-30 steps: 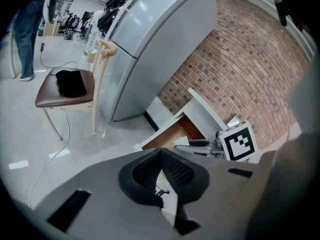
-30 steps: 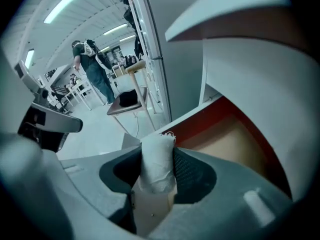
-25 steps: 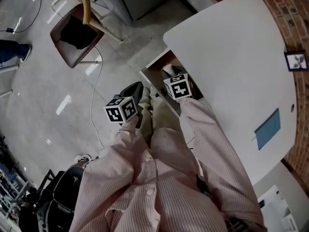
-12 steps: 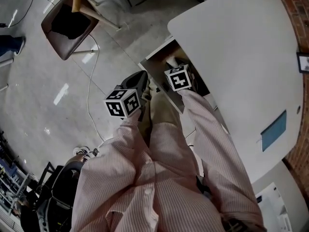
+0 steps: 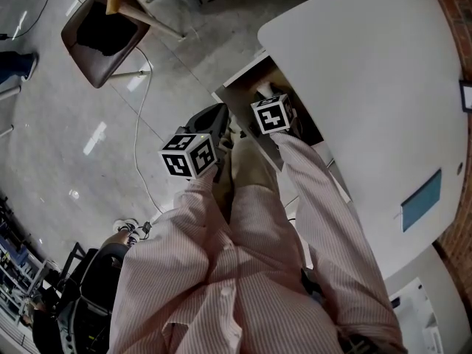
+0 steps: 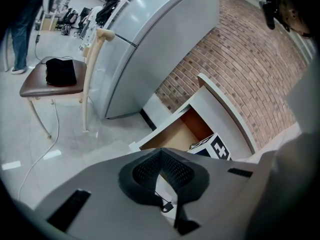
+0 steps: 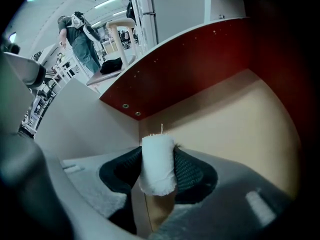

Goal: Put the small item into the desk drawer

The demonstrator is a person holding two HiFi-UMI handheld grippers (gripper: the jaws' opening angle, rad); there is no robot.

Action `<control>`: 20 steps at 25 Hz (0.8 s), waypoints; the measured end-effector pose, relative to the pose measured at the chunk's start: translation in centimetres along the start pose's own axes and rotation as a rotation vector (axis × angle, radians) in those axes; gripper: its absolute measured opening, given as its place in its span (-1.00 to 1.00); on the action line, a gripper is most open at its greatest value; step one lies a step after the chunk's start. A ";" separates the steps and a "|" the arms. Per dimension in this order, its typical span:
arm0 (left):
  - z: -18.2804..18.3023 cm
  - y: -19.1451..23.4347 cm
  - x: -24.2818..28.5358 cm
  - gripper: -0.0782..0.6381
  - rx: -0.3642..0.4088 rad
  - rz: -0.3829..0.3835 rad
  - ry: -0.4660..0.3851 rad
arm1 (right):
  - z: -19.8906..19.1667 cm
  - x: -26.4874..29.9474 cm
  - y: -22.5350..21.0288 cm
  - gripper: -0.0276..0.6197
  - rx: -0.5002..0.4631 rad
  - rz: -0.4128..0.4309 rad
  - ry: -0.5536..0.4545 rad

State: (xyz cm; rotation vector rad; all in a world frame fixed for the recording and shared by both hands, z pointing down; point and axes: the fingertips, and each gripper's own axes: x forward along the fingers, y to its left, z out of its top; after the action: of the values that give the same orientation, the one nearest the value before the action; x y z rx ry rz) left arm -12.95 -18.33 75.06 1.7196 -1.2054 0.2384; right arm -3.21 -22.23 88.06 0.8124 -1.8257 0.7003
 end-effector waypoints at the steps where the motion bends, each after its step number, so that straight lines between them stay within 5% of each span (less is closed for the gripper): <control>1: -0.1 0.0 0.0 -0.78 -0.001 0.001 0.000 | -0.1 0.1 0.0 -0.36 -0.002 0.003 0.007; 20: -0.5 -1.4 -0.6 -0.78 -0.012 -0.010 -0.007 | -0.3 -1.2 0.7 -0.26 0.025 0.042 -0.005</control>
State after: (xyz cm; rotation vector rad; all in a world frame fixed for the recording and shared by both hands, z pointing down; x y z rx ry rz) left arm -11.93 -17.51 74.04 1.7169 -1.2002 0.2190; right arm -3.22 -21.32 86.93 0.7948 -1.8469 0.7502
